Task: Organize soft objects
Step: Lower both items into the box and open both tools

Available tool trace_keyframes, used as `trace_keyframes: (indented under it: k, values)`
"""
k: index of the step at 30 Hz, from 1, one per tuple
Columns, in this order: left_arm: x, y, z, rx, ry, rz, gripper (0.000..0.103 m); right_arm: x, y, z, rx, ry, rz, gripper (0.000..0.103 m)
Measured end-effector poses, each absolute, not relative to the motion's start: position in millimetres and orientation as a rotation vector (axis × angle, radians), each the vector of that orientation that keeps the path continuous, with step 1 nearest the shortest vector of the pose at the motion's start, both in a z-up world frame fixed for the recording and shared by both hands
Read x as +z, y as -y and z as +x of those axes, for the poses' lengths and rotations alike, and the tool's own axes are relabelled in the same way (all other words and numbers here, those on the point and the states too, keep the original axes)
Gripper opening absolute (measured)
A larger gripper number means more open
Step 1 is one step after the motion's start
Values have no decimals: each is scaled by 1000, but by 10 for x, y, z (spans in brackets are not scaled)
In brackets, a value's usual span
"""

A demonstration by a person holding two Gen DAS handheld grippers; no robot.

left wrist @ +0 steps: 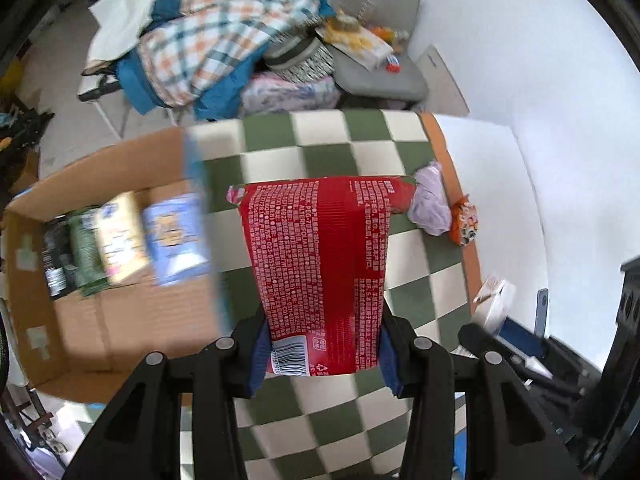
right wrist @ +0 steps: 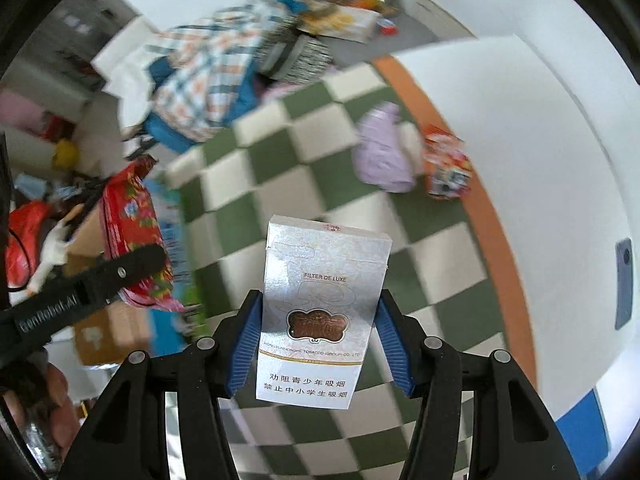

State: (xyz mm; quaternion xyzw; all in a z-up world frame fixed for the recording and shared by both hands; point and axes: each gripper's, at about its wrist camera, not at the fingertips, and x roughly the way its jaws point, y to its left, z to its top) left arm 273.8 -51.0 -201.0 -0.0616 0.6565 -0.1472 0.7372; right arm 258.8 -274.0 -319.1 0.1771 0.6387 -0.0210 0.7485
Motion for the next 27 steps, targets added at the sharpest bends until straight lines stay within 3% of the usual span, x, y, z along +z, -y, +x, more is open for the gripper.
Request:
trace_keyframes:
  k: [3,10,18,27]
  values:
    - [-1979,-33,2698,-269,-1425,-142,42,-2896,2338,2574,44,-1379,379,58]
    - [-2225,-1296,2642,-83,-1466,-171,42,-2852,1028,2716,260,-1406,313,58]
    - [-2836,-2254,2690,17,-1615,-236,42,-3341,-375,2950,366,-1495,202,58]
    - [-3259,-2594,2733,1,-1739,-296,43,-3863,-964,3095,390,-1581,170,59]
